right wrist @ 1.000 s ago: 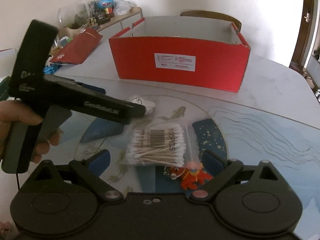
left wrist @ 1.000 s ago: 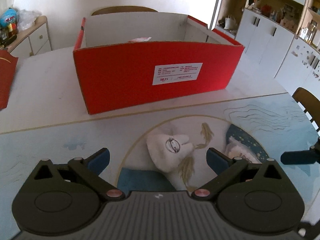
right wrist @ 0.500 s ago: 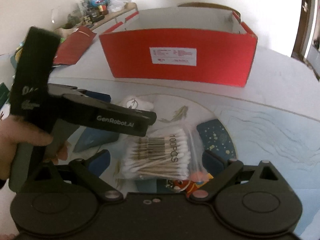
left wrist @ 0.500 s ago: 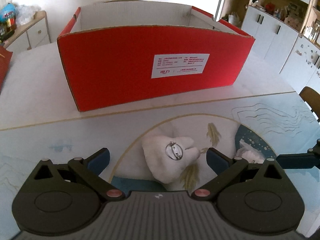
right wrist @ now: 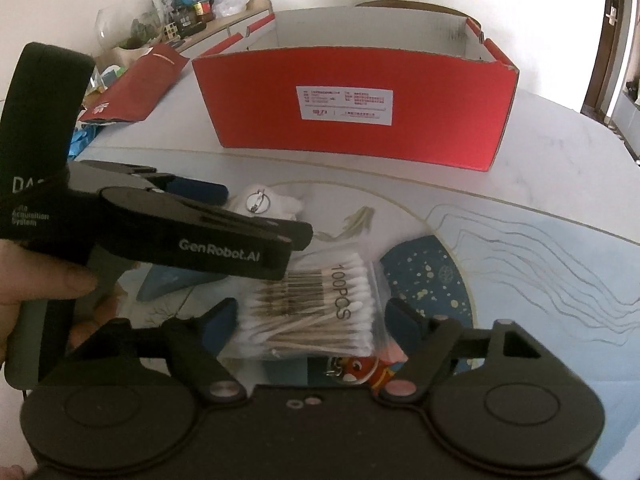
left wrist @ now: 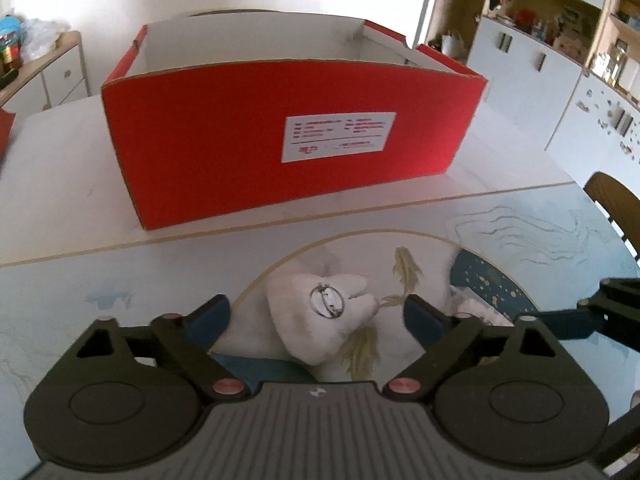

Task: Organize objects
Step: 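Approach the white plush with the left gripper and the cotton-swab bag with the right, then grasp the white plush with the left gripper while the right grasps the cotton-swab bag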

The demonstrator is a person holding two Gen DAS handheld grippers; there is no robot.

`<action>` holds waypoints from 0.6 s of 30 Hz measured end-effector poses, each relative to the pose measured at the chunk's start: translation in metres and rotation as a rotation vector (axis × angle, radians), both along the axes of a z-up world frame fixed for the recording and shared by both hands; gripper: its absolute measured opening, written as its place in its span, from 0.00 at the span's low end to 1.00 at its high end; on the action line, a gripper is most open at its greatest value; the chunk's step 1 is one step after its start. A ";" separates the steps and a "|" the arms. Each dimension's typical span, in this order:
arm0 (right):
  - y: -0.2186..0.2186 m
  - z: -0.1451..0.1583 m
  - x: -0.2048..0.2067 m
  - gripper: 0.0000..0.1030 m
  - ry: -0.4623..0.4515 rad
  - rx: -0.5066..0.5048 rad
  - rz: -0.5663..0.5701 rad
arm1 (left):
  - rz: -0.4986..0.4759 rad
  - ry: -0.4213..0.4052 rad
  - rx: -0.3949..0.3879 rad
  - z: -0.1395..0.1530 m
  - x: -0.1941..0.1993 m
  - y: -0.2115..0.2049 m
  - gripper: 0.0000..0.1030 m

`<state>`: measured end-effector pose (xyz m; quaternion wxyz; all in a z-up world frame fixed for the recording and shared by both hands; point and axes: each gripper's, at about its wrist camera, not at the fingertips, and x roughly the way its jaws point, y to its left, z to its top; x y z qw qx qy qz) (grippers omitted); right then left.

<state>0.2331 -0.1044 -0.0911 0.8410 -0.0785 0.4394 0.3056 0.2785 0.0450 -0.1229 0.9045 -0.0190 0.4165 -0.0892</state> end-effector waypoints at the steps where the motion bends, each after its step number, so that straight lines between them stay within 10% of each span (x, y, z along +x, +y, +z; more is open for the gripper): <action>1: 0.000 0.000 -0.001 0.72 -0.003 -0.004 0.000 | -0.004 0.004 0.011 0.000 0.000 -0.001 0.84; 6: 0.000 0.005 -0.002 0.67 -0.018 -0.021 0.001 | -0.011 0.013 0.021 0.005 0.002 0.001 0.58; 18: -0.014 0.029 -0.015 0.66 -0.061 -0.008 -0.011 | -0.025 0.005 -0.008 0.022 -0.015 0.007 0.55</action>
